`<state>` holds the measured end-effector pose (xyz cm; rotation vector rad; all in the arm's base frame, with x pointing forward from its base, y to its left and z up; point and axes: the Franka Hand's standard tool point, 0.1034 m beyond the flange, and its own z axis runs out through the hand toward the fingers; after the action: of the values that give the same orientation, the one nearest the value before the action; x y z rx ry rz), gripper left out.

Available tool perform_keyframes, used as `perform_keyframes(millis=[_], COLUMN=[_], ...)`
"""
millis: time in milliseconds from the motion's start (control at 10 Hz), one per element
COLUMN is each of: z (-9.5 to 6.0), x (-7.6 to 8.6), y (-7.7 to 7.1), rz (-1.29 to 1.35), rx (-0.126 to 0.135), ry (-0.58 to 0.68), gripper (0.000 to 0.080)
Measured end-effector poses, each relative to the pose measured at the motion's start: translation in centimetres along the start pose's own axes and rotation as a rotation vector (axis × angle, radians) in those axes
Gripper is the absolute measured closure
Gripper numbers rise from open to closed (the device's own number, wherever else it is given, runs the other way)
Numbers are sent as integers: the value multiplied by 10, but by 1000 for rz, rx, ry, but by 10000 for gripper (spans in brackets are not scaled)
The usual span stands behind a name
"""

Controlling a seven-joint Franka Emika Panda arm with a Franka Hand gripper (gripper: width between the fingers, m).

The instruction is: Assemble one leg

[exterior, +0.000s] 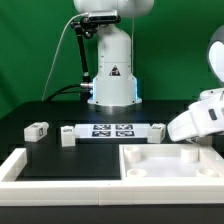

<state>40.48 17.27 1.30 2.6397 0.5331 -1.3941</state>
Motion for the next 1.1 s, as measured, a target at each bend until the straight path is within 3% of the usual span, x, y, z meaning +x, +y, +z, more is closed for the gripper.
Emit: perform_keyframes(millis=[200, 300, 400, 900, 1100], z=[0, 0, 0, 0, -14], x=[0, 0, 0, 0, -14], y=[0, 0, 0, 0, 7], rz=[0, 0, 0, -2, -10], rx=[0, 0, 0, 2, 10], ry=[0, -1, -1, 0, -2], gripper=[381, 381, 511, 511, 509])
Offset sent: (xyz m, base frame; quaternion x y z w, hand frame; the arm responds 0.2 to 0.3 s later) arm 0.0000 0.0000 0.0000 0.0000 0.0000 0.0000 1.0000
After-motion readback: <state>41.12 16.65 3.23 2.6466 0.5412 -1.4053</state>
